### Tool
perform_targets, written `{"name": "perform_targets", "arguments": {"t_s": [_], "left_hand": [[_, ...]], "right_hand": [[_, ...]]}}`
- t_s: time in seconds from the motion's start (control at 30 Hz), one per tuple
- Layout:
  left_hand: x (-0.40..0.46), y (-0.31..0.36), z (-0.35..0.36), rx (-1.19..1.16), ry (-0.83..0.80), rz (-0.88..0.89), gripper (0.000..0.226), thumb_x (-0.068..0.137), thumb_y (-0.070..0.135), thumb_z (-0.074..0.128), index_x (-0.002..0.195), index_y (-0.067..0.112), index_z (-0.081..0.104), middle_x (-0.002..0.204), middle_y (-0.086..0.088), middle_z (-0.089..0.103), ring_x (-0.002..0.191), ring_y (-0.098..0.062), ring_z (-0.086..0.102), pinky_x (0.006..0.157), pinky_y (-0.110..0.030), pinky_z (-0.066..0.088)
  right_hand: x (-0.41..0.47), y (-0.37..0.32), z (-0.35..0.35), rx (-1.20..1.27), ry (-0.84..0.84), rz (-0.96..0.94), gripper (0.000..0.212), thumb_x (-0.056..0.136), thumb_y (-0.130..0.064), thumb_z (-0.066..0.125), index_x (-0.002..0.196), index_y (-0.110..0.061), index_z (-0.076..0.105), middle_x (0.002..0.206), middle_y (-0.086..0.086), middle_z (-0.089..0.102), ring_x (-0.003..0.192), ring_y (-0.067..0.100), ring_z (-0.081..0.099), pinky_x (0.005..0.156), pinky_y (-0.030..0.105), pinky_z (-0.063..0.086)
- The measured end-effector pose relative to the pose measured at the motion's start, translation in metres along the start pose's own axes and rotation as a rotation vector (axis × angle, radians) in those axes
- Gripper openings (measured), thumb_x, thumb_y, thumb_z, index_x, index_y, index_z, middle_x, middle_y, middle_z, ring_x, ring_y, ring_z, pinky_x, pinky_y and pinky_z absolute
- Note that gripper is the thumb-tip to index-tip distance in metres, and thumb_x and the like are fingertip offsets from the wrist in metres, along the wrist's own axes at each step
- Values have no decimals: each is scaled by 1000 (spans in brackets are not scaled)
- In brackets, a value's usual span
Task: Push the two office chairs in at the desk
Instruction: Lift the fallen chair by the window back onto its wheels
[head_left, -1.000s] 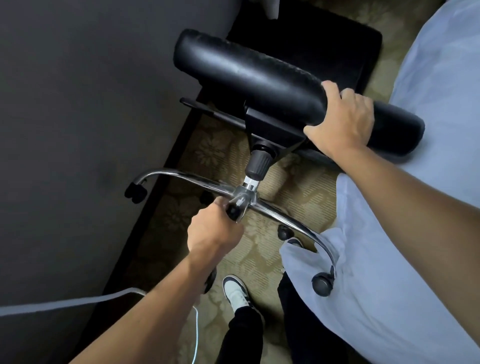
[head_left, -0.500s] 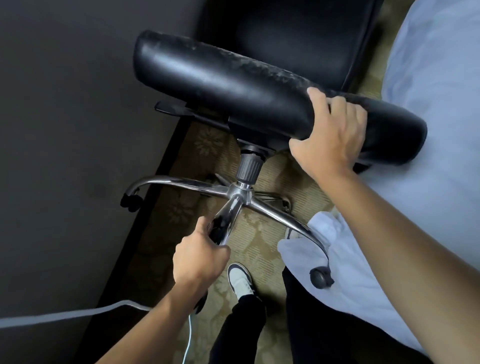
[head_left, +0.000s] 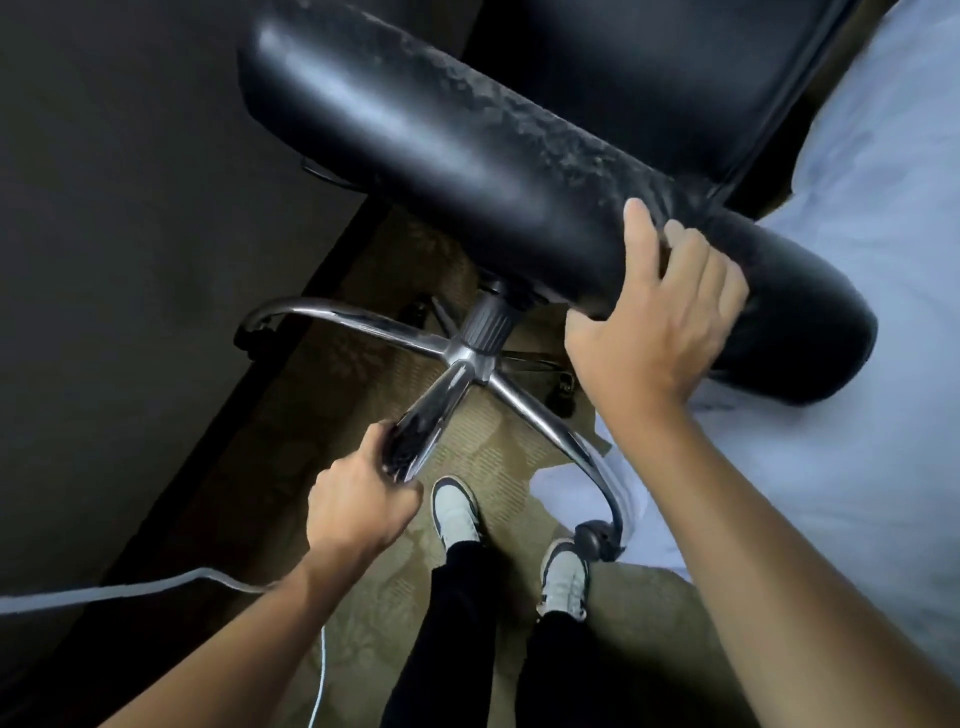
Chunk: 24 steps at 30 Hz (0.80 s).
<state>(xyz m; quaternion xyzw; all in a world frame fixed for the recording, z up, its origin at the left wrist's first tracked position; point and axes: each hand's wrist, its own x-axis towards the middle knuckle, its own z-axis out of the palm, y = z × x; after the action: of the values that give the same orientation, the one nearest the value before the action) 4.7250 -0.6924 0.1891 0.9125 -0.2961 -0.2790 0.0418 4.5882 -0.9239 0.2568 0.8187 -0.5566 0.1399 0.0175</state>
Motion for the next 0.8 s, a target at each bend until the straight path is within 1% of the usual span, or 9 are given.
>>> {"name": "perform_targets", "arguments": {"t_s": [0.07, 0.17, 0.3, 0.43, 0.53, 0.6, 0.67, 0.73, 0.8], "left_hand": [[-8, -14, 9, 11, 47, 26, 72, 59, 43, 59, 128, 43, 39, 89, 2, 74, 78, -29, 67, 68, -34, 53], [-20, -34, 17, 45, 43, 29, 75, 62, 42, 63, 134, 39, 42, 98, -3, 74, 88, -33, 68, 75, -37, 54], [-35, -58, 31, 15, 43, 47, 69, 63, 41, 65, 129, 39, 43, 101, -4, 74, 90, -35, 67, 76, -38, 52], [-39, -80, 43, 64, 46, 84, 70, 61, 46, 61, 127, 35, 41, 99, -4, 73, 87, -34, 67, 72, -38, 50], [-42, -100, 51, 83, -24, 103, 70, 63, 47, 59, 128, 30, 40, 104, -5, 70, 92, -32, 65, 73, -38, 49], [-46, -111, 56, 157, -75, 129, 77, 66, 51, 55, 136, 23, 38, 116, -9, 63, 106, -32, 56, 85, -41, 46], [-55, -105, 51, 200, -98, 129, 89, 70, 56, 49, 148, 19, 28, 132, -13, 48, 124, -31, 41, 104, -46, 33], [-68, -88, 30, -42, 44, 148, 87, 75, 55, 48, 149, 16, 28, 139, -14, 39, 132, -29, 32, 109, -47, 24], [-81, -64, -2, -326, 381, 281, 73, 78, 48, 53, 140, 11, 42, 132, -15, 44, 126, -26, 38, 107, -41, 27]], "right_hand": [[-21, -6, -6, 21, 26, -8, 76, 65, -27, 61, 138, -20, 41, 125, 15, 54, 115, 31, 51, 104, 43, 34], [-50, -8, -17, 12, -22, -6, 80, 63, -24, 61, 140, -20, 40, 131, 16, 52, 121, 32, 49, 107, 45, 31], [-84, -12, -29, 36, -98, -14, 82, 64, -25, 60, 143, -21, 38, 137, 16, 48, 129, 33, 44, 111, 45, 25], [-112, -22, -28, 37, -65, 5, 78, 65, -28, 56, 141, -21, 42, 138, 18, 49, 132, 34, 42, 111, 45, 23], [-139, -33, -24, 57, -22, 6, 78, 64, -29, 61, 139, -21, 43, 137, 19, 50, 131, 36, 42, 110, 46, 23], [-158, -39, -24, 57, -11, -4, 81, 63, -31, 63, 140, -20, 39, 139, 20, 49, 132, 37, 41, 110, 47, 23], [-174, -44, -25, 58, -1, -11, 82, 63, -32, 63, 140, -19, 37, 139, 22, 48, 133, 38, 41, 110, 49, 23], [-189, -50, -27, 55, 4, -6, 81, 64, -32, 61, 140, -17, 37, 139, 23, 48, 133, 38, 41, 112, 50, 23], [-201, -55, -28, 63, 3, -4, 81, 64, -31, 60, 140, -16, 38, 140, 23, 48, 134, 39, 40, 112, 50, 23]]}}
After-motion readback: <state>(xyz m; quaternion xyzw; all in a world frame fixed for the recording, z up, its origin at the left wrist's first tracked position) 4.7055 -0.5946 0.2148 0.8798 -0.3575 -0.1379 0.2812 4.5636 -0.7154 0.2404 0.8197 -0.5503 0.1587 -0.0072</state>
